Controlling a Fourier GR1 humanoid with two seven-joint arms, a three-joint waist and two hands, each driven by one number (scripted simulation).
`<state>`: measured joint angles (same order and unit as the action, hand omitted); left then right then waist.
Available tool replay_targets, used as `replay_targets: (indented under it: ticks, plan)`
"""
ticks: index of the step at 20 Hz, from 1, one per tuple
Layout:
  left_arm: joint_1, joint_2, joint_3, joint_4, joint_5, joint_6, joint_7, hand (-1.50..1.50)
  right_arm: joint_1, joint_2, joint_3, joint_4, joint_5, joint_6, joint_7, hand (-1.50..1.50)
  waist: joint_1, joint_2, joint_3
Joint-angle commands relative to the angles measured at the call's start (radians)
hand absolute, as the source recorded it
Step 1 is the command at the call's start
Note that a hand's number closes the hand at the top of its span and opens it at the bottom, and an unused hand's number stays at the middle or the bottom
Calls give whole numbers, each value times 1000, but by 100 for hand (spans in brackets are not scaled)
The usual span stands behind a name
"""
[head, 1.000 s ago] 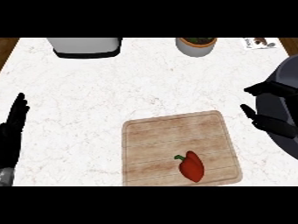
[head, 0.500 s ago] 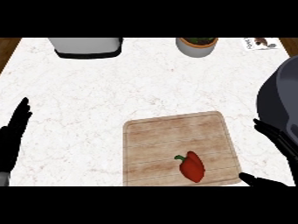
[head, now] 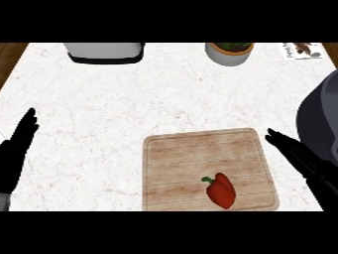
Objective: Pick the bell pepper from the cutting board and place it in the pot
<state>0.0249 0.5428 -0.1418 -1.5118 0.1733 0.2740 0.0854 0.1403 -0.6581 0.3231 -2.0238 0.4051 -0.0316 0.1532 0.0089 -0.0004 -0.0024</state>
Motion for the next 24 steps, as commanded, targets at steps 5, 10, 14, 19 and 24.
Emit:
replay_targets:
  ticks: [5, 10, 14, 19, 24]
  plan:
    - [-28, -27, -24, 4, -33, 4, 7, 0, -202, -25, 187, -47, 48, 353, 451, -150, 18, 4, -2]
    - [-29, -6, 27, 24, -15, -27, -8, 0, -354, 102, 263, 4, -39, 551, 676, -150, 13, 3, 0]
    - [17, -16, 57, 45, -17, -55, -50, 0, -428, 239, 279, 63, -68, 629, 802, -150, 4, 0, 1]
    - [27, -38, 64, -22, -46, -56, 4, 0, -449, 318, 299, 163, -18, 660, 810, -150, 0, -1, 2]
    - [40, -52, 73, -46, -53, -68, 17, 0, -503, 363, 301, 260, 32, 679, 825, -150, 0, 0, 2]
